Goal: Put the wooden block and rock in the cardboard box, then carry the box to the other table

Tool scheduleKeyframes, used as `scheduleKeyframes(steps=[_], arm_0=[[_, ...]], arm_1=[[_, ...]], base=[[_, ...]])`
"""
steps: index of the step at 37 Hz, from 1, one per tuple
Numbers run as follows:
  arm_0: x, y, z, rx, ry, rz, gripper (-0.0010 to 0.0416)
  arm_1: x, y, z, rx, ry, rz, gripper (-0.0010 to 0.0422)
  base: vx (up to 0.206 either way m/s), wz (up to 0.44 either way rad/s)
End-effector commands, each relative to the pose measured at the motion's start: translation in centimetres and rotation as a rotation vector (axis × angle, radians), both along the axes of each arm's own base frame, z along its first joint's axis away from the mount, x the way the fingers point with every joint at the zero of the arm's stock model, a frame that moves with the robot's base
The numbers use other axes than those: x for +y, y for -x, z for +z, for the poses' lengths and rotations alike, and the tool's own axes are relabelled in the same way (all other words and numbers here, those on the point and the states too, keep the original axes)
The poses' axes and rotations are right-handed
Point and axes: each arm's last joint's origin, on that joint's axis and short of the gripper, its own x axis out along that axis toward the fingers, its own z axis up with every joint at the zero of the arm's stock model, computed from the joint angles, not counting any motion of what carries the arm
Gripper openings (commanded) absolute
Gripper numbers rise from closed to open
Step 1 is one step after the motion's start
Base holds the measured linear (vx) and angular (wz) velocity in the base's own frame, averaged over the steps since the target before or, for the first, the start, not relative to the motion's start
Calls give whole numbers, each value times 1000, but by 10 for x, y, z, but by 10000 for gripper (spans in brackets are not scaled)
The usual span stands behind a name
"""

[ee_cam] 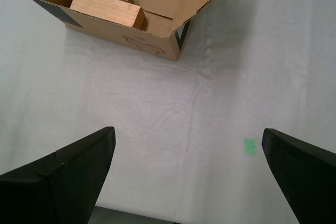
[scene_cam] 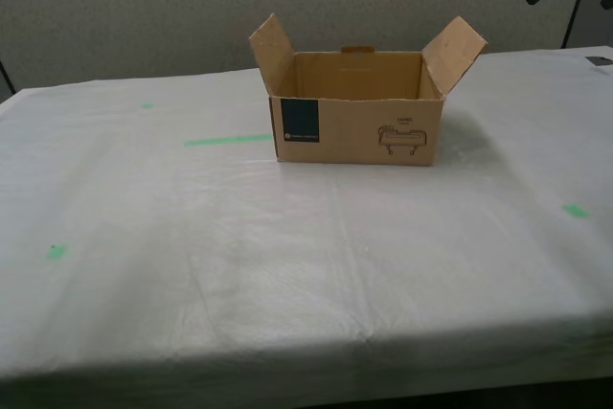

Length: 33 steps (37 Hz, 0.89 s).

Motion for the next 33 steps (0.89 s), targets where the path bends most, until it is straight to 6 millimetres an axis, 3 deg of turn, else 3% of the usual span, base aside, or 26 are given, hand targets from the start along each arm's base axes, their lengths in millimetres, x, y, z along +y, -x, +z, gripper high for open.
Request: scheduleKeyframes(steps=[1,33], arm_0=[[0,0,0,-1,2,-5,390],[0,0,0,-1,2,-5,390]], arm_1=[[0,0,0,-1,3,0,389],[0,0,0,-1,3,0,389]], base=[[0,0],[-11,0]])
